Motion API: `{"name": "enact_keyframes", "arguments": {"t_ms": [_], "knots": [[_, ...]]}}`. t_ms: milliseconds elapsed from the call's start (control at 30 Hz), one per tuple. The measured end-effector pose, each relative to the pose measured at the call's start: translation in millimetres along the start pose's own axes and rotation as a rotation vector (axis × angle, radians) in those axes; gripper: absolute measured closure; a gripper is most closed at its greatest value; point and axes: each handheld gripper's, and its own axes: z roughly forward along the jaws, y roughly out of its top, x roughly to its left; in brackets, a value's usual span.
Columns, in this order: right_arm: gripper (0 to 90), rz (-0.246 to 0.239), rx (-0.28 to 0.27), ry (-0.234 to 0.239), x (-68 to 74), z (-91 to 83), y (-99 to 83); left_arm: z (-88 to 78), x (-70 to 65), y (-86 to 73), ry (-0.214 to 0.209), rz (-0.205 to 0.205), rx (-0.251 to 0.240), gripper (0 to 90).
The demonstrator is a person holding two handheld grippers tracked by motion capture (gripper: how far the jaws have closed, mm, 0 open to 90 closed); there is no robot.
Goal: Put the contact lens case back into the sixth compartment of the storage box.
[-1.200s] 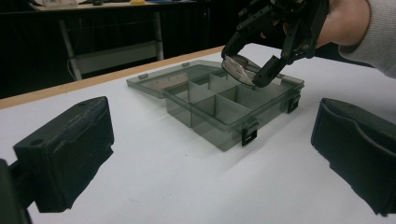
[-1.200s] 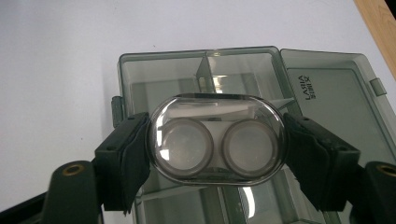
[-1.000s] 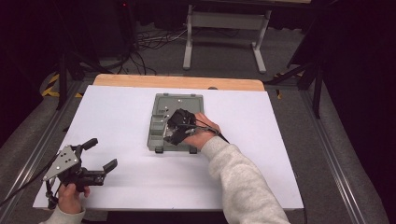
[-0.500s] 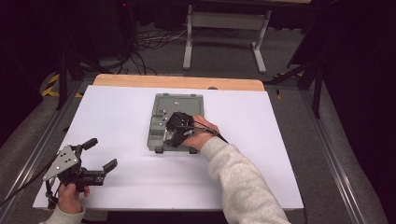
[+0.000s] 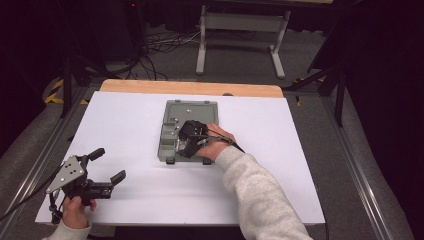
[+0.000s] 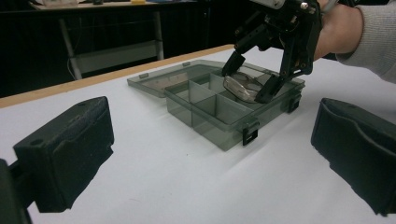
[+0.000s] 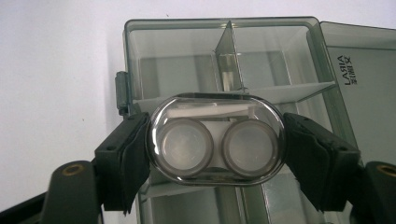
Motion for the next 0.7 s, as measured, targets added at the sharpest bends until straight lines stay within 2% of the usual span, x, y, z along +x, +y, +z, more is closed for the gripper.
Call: {"name": "enact_keyframes", "arguments": {"t_ms": [233, 367, 700], "knots": [[26.3, -0.006, 0.000, -0.002, 0.3, 1.2, 1.4, 0.1, -0.3, 0.0, 0.000, -0.003, -0.001, 0.3], [24.4, -0.008, -0.002, 0.011, -0.6, 1.2, 1.7, 0.1, -0.3, 0.1, -0.002, -0.001, 0.000, 0.3], [17.2, -0.003, -0.048, 0.006, -0.5, -3.8, 4.0, -0.1, 0.2, 0.5, -0.003, 0.012, -0.001, 0.3]]}}
